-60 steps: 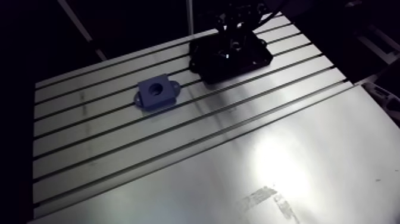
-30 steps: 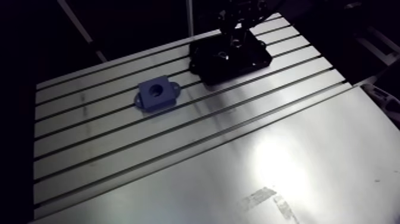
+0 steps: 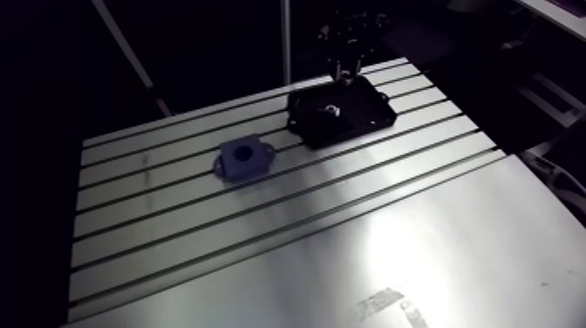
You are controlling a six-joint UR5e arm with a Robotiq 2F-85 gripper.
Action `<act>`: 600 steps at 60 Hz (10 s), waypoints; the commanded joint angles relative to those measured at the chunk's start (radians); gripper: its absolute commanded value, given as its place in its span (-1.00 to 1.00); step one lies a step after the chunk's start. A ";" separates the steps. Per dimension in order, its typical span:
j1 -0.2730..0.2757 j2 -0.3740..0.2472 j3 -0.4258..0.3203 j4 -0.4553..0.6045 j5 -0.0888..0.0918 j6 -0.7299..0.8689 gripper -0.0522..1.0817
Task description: Pick up the bearing and press it into the housing until flush.
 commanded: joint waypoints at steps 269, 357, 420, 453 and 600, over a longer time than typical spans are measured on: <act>0.335 -0.051 0.235 -0.136 0.019 0.124 0.29; 0.343 -0.044 0.229 -0.136 0.019 0.121 0.29; 0.345 -0.066 0.232 -0.136 0.016 0.130 -0.89; 0.345 -0.136 0.154 -0.031 0.024 0.225 0.98; 0.335 -0.080 0.252 -0.139 0.047 0.194 0.99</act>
